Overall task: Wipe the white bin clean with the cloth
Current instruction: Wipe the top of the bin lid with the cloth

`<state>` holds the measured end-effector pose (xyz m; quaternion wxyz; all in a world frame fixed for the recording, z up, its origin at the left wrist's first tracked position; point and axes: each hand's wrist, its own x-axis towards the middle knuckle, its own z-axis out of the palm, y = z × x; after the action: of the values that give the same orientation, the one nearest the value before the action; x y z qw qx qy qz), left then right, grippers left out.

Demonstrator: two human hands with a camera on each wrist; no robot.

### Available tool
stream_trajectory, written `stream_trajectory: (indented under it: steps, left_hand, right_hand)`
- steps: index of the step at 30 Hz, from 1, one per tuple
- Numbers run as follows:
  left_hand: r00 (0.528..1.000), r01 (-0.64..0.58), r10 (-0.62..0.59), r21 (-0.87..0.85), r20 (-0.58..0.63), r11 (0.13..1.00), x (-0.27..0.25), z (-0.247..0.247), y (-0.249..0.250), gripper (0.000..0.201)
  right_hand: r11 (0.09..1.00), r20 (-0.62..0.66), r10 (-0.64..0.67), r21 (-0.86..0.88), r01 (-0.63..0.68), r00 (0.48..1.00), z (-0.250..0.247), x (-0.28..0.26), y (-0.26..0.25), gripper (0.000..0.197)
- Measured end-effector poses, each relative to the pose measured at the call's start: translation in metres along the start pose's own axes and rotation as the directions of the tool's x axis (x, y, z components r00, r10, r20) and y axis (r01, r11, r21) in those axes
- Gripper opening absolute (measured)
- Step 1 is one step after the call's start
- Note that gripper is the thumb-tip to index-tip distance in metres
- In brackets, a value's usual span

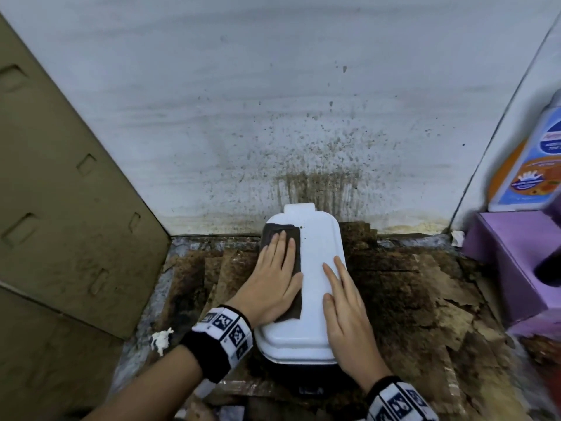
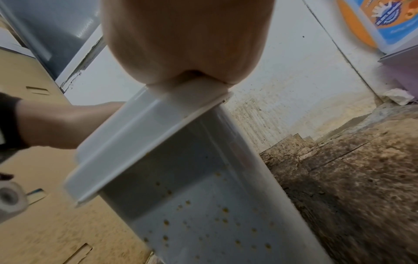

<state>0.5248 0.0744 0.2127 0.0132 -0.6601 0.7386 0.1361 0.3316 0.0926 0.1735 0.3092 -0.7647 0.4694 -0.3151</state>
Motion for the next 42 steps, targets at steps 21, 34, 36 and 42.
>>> stream_trajectory:
  steps: [21,34,36,42]
  left_hand:
    - [0.998,-0.033,0.036,0.05,-0.047,0.998,0.081,-0.024,-0.013,0.074]
    - [0.995,-0.093,0.092,-0.018,-0.037,0.995,0.001,-0.001,0.007,0.083]
    - [0.998,-0.066,0.065,-0.025,-0.022,0.997,0.014,-0.006,0.005,0.078]
    - [1.0,0.003,-0.003,-0.062,-0.007,0.998,0.076,-0.025,-0.013,0.064]
  right_hand:
    - [0.999,0.026,0.018,0.045,-0.019,1.0,-0.006,-0.001,-0.008,0.049]
    - [0.999,-0.001,0.006,0.047,-0.006,1.0,-0.003,-0.002,-0.004,0.05]
    - [0.999,0.0,0.009,0.043,-0.009,1.0,-0.002,-0.001,-0.004,0.05]
    - [0.999,0.028,0.02,0.039,-0.021,0.999,-0.003,0.0,-0.006,0.05]
